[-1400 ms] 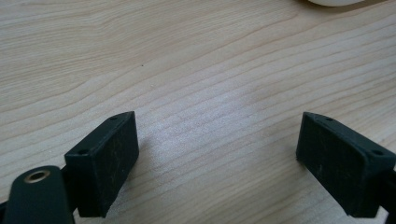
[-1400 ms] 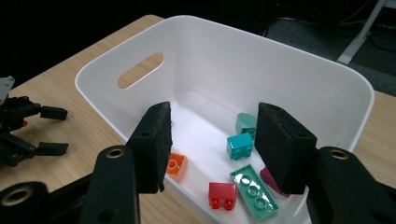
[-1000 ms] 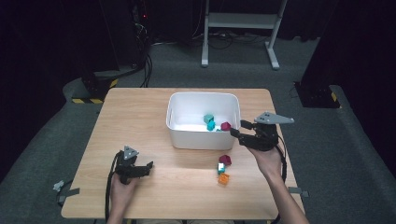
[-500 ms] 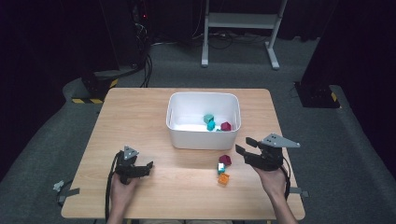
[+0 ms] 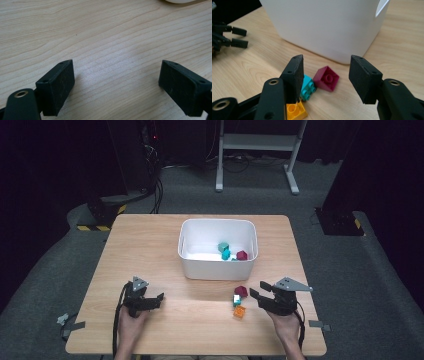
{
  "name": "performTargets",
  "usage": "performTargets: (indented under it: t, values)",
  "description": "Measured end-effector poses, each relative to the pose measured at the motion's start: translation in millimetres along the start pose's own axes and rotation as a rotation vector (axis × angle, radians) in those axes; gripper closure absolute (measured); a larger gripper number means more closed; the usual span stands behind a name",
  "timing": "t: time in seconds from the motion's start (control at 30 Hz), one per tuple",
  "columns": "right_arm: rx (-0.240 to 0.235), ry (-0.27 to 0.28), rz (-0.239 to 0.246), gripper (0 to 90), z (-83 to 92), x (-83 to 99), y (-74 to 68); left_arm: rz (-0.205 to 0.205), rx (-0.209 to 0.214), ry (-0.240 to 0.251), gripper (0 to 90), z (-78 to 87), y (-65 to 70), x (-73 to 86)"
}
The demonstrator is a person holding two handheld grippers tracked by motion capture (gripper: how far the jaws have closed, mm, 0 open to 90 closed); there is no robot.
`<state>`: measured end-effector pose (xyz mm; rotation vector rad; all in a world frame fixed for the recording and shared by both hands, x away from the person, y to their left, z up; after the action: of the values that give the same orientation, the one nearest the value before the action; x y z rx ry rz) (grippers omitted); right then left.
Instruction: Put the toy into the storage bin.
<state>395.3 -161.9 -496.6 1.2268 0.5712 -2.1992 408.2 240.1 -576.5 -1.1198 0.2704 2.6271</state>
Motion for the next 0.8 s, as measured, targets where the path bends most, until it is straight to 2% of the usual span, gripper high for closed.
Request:
performTargets:
  t: [0.13,0.33,0.57,0.63,0.8]
  values:
    - [-0.008,-0.015,-0.008,45.2,-5.8,10.4,-2.6,0.000,0.000,0.000,13.7,0.0,0.0,0.0]
    - [0.001,-0.040,0.017,44.6,-6.6,19.5,-3.7,0.000,0.000,0.000,13.7,0.0,0.0,0.0]
    - [0.004,-0.066,0.026,43.9,-5.9,30.4,-2.5,0.000,0.000,0.000,13.7,0.0,0.0,0.0]
    - [-0.001,-0.073,0.021,43.7,-5.9,33.6,-4.6,0.000,0.000,0.000,13.7,0.0,0.0,0.0]
    - [-0.021,-0.104,0.044,43.4,-10.5,43.1,-14.6,0.000,0.000,0.000,13.7,0.0,0.0,0.0]
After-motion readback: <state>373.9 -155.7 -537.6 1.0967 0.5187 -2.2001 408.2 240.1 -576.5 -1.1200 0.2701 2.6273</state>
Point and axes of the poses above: each handheld gripper's, and its own axes: z roughly backward along the jaws, x roughly out of its underside, y roughly to its right, the point moved 7 cm from there along -z, roughly forward along the jaws, and after that the axes turned 5 degrees about z, right-handed, at the moved point
